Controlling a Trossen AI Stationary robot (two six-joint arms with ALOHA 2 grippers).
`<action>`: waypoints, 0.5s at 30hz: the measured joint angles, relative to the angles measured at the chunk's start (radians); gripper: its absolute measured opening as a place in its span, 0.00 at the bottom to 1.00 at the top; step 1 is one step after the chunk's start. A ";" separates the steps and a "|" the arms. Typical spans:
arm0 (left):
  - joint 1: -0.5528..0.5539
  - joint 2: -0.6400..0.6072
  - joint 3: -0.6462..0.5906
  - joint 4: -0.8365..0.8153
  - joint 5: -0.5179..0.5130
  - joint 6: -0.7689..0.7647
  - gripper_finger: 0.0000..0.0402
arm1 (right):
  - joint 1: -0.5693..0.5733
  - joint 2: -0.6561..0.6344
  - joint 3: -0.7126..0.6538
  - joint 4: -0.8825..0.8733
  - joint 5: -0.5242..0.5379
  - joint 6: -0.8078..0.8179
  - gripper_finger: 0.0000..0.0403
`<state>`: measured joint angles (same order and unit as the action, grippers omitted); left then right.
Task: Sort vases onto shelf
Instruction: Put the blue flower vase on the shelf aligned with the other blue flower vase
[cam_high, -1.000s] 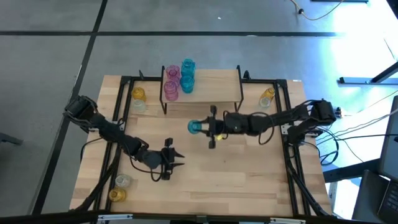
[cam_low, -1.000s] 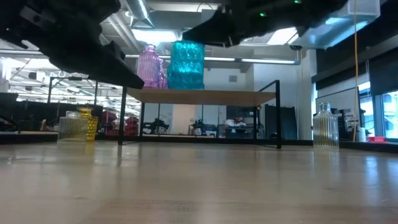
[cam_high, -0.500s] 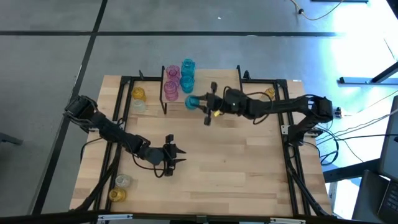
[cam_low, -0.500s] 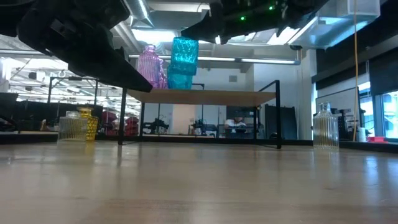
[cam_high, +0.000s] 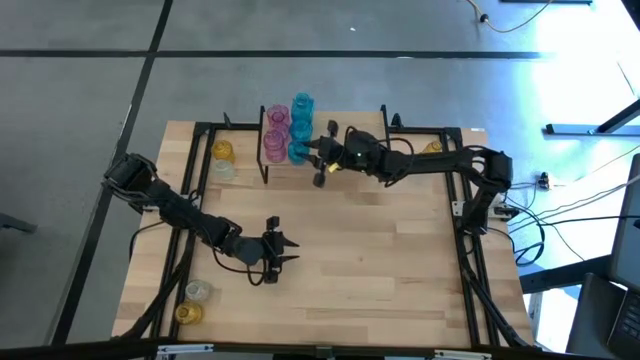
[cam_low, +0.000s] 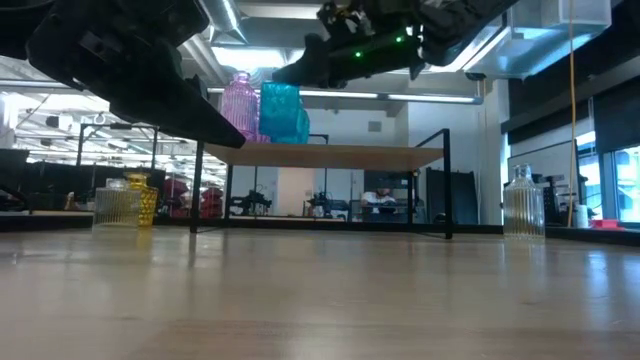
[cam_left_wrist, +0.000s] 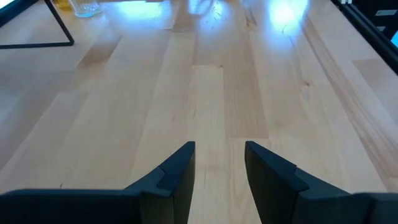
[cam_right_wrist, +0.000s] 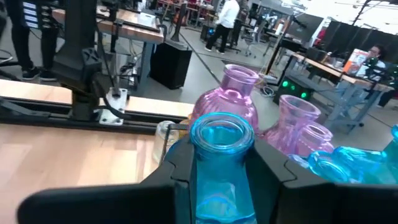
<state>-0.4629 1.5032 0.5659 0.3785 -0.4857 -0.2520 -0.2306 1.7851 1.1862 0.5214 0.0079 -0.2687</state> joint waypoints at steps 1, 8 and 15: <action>0.000 0.000 0.000 0.000 0.000 0.000 0.33 | -0.001 0.000 0.000 -0.002 0.005 0.000 0.20; 0.000 0.000 0.000 0.000 -0.002 0.000 0.33 | -0.021 0.000 0.000 0.000 0.052 0.032 0.20; 0.008 0.000 0.000 0.000 -0.002 0.001 0.33 | -0.026 0.014 0.000 0.009 0.043 0.054 0.20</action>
<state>-0.4553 1.5032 0.5659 0.3782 -0.4881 -0.2512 -0.2561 1.7990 1.1862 0.5306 0.0509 -0.2146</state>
